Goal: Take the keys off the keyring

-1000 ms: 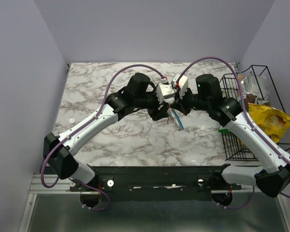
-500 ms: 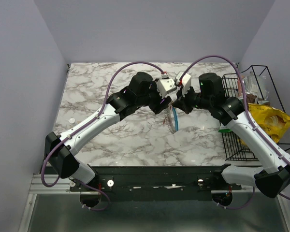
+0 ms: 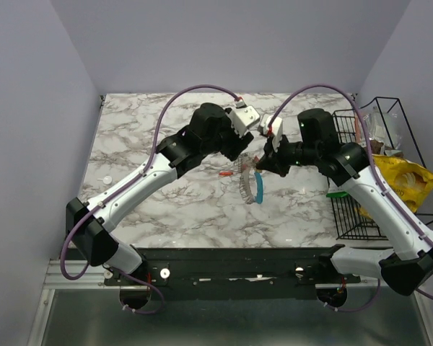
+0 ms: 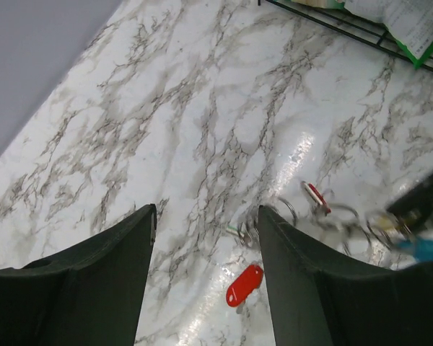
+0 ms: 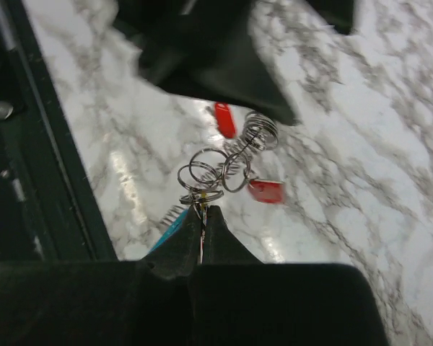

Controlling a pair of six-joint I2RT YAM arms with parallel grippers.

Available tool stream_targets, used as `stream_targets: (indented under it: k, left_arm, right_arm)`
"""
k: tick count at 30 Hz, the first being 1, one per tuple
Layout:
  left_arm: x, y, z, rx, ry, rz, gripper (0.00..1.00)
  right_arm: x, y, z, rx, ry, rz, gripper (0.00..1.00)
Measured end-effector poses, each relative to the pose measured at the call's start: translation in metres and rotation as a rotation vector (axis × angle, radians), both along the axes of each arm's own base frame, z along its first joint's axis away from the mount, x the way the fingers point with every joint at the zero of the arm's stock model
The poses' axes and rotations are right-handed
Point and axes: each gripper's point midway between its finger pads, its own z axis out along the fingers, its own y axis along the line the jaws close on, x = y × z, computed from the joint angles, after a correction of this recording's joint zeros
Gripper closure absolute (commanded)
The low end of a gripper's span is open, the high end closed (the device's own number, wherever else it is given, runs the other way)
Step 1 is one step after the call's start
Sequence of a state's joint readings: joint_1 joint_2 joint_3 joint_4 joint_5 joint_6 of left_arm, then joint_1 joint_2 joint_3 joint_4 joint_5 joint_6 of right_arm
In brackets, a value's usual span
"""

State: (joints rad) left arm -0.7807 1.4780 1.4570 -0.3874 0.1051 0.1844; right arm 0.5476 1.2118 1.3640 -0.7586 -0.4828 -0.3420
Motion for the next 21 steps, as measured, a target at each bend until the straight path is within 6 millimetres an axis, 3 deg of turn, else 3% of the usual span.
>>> stream_targets:
  k: [4,11,17,21]
  left_arm:
    - [0.006,0.000,0.004,-0.039,0.021,0.019,0.34]
    - [-0.014,-0.006,0.018,-0.082,0.045,-0.075,0.47]
    - [-0.046,-0.018,0.027,-0.128,0.080,-0.252,0.44]
    - [-0.056,-0.021,0.016,-0.123,0.109,-0.305,0.42]
  right_arm:
    - [-0.034,0.014,-0.012,-0.035,0.036,0.174,0.99]
    - [-0.035,0.011,-0.018,-0.057,0.046,0.173,0.99]
    - [-0.031,0.008,-0.019,-0.067,0.040,0.148,0.99]
    - [-0.032,0.007,-0.017,-0.067,0.024,0.144,0.99]
